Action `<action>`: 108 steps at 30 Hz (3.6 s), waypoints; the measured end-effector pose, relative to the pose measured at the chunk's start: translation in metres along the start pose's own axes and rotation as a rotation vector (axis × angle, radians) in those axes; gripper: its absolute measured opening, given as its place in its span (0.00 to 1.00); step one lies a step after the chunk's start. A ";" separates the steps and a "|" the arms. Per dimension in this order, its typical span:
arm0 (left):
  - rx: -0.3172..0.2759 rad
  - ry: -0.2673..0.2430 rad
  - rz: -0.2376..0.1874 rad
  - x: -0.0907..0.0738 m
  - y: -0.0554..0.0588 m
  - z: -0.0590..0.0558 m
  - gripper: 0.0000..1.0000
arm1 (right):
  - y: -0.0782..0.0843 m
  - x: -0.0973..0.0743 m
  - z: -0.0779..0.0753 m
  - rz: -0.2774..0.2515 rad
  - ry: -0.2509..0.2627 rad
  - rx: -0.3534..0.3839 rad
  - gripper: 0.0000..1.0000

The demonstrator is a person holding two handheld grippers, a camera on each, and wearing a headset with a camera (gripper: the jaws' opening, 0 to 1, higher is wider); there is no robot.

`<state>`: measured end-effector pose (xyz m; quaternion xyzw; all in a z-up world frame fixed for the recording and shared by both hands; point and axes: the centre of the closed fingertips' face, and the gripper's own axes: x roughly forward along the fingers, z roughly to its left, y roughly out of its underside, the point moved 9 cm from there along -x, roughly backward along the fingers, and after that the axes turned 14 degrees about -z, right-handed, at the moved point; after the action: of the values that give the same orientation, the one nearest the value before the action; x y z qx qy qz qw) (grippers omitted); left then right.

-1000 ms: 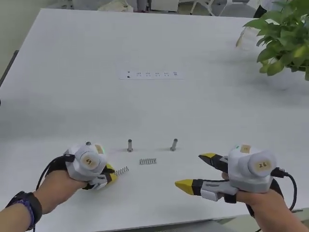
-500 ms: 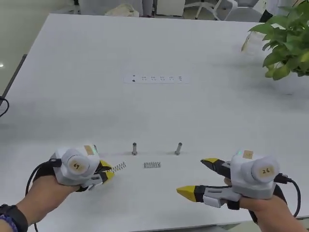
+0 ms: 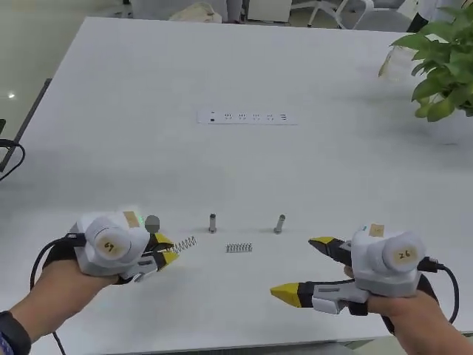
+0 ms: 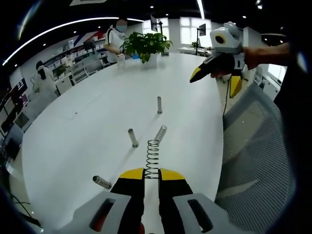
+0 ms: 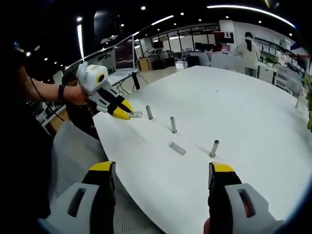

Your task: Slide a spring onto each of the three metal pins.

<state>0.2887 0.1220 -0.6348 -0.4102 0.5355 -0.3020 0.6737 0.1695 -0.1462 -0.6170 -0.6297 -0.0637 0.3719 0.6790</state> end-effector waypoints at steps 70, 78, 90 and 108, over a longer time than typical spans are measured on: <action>0.241 0.272 -0.081 0.028 -0.068 -0.074 0.02 | -0.024 0.037 0.035 -0.061 -0.319 -0.049 0.11; 0.257 0.286 -0.077 0.030 -0.068 -0.075 0.02 | -0.024 0.035 0.036 -0.050 -0.332 -0.058 0.10; 0.249 0.284 -0.077 0.041 -0.063 -0.083 0.02 | -0.030 0.035 0.038 0.037 -0.357 -0.127 0.09; 0.132 0.268 -0.147 0.053 -0.065 -0.087 0.02 | -0.052 0.041 0.040 0.129 -0.419 -0.222 0.08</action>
<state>0.2191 0.0257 -0.6113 -0.3592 0.5680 -0.4370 0.5978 0.1981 -0.0864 -0.5780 -0.6124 -0.2030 0.5277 0.5525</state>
